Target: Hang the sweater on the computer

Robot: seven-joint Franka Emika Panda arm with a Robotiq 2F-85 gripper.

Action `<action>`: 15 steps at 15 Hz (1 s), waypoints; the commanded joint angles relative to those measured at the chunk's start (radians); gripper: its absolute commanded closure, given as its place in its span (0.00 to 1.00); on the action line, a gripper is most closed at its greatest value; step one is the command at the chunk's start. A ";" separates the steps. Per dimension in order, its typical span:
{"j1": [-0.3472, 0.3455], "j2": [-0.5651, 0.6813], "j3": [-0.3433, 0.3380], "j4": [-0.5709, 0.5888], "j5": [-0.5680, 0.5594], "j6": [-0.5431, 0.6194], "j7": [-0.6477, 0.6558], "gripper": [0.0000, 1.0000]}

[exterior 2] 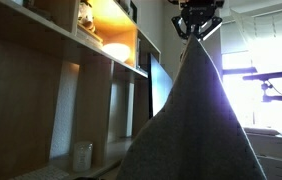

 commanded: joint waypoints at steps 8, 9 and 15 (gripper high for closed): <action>0.003 0.075 0.000 0.154 0.000 -0.036 0.000 0.96; 0.004 0.085 0.000 0.172 0.000 -0.044 0.000 0.96; 0.006 0.102 -0.001 0.196 0.000 -0.051 0.000 0.96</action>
